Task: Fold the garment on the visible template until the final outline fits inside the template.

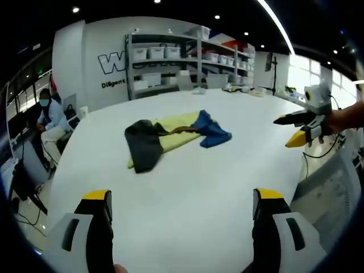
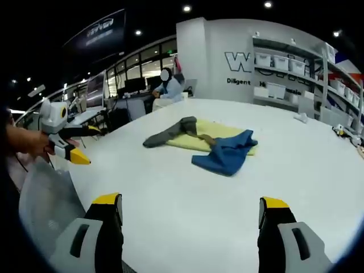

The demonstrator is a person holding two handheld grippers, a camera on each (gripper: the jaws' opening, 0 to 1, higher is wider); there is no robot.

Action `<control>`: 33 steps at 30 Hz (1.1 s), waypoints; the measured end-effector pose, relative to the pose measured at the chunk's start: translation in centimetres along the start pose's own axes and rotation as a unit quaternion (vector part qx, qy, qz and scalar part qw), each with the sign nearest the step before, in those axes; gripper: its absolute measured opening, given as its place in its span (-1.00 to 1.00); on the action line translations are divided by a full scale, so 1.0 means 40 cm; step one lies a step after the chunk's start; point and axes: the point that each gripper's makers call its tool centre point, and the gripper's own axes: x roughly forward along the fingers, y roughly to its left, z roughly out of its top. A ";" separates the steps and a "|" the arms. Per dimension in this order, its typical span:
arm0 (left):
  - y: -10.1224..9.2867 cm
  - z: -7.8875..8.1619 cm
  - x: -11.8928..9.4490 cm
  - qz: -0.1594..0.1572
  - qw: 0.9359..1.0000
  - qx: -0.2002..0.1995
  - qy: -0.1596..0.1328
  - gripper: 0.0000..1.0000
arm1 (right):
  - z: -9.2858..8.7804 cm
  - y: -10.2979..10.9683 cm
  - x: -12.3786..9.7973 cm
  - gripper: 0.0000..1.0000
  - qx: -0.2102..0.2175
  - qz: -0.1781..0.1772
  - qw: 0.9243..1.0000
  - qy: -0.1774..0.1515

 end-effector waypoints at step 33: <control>0.014 0.005 0.026 -0.007 1.000 -0.005 0.000 0.98 | 0.014 0.007 0.041 0.98 -0.001 0.010 1.000 0.007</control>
